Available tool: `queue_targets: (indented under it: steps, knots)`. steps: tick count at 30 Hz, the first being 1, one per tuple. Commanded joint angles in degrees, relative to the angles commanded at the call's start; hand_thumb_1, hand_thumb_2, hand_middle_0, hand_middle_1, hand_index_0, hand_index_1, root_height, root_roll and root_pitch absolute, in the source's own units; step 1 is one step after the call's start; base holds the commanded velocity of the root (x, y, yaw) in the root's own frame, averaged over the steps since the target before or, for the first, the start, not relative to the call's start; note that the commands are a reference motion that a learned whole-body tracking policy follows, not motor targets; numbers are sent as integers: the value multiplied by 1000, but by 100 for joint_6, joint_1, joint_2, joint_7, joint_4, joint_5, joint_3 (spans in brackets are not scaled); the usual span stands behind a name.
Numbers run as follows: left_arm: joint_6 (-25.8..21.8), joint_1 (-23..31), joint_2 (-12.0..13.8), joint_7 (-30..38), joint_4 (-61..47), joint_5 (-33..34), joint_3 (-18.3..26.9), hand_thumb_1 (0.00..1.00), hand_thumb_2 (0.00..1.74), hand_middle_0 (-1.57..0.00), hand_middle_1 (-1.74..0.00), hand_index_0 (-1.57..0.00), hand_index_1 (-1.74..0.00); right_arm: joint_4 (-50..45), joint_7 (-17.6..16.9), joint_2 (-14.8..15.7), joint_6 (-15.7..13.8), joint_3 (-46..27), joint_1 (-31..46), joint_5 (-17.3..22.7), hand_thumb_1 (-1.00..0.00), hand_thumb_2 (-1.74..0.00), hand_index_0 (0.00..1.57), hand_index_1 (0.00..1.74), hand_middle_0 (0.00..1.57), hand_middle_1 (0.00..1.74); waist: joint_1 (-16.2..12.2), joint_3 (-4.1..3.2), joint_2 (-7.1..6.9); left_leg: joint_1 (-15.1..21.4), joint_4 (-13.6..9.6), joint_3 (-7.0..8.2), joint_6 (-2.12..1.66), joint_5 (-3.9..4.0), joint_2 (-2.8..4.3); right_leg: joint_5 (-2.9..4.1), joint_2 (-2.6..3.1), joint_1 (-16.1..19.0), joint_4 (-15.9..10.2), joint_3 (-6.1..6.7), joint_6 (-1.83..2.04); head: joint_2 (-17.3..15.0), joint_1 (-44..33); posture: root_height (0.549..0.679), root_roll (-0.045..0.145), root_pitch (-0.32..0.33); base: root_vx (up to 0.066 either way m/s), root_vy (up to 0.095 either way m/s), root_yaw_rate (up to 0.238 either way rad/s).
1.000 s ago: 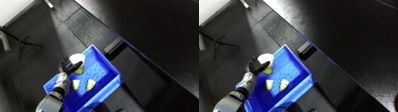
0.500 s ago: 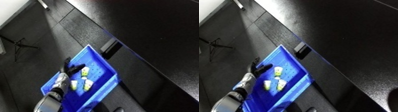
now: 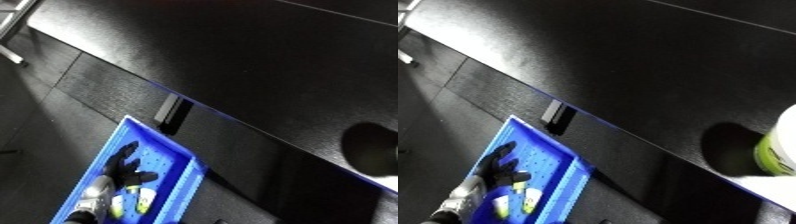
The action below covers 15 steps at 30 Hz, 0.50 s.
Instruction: Pick up the object and place it into the box
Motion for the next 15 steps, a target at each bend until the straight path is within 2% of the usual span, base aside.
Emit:
queue_targets:
  steps: [4,8,12,15]
  knots:
    - [379,122,-159,-79,6,260,-236,0,0,0,0,0,0,-124,-91,-42,-26,6,-65,-103,0,0,0,0,0,0,-82,-19,99,30,-9,76,4,21,45,72,21,-75,4,94,24,113,872,643,23,-59,-50,20,-217]
    - [661,187,-310,-325,-79,191,-380,0,0,0,0,0,0,-196,-128,-78,-110,-31,-113,-123,0,0,0,0,0,0,-147,-46,170,67,-84,143,-14,76,102,127,17,-153,27,148,50,156,1724,643,19,-57,-44,2,-122]
    - [611,230,-383,-554,-229,319,-494,0,0,0,0,0,0,-361,-121,-144,-277,-72,-158,-247,0,0,0,0,0,0,-208,-74,202,82,-137,200,-33,113,143,203,10,-217,11,199,84,172,2520,644,17,-53,-27,-21,-84]
    - [490,353,-395,-678,-533,377,-601,0,0,0,0,0,0,-808,-160,-289,-459,-34,-177,-516,0,0,0,0,0,0,-275,-83,214,71,-112,240,-44,93,162,279,18,-261,-48,257,104,104,2894,644,18,-49,-15,-10,-139]
